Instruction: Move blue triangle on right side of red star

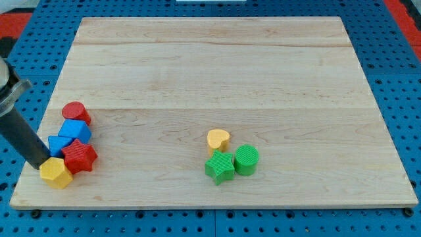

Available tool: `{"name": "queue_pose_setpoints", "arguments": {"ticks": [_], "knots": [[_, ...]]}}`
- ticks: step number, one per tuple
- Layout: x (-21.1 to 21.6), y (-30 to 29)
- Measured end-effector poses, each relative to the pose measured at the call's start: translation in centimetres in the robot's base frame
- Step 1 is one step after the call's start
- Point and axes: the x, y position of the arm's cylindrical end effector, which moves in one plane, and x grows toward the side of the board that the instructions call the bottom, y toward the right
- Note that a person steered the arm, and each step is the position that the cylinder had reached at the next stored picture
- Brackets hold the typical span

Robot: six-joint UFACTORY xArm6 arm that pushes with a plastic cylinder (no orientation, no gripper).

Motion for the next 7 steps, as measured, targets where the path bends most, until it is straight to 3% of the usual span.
{"name": "queue_pose_setpoints", "arguments": {"ticks": [1, 3, 7], "knots": [[0.8, -2.1], [-2.1, -0.7], [-4.6, 10.4]]}}
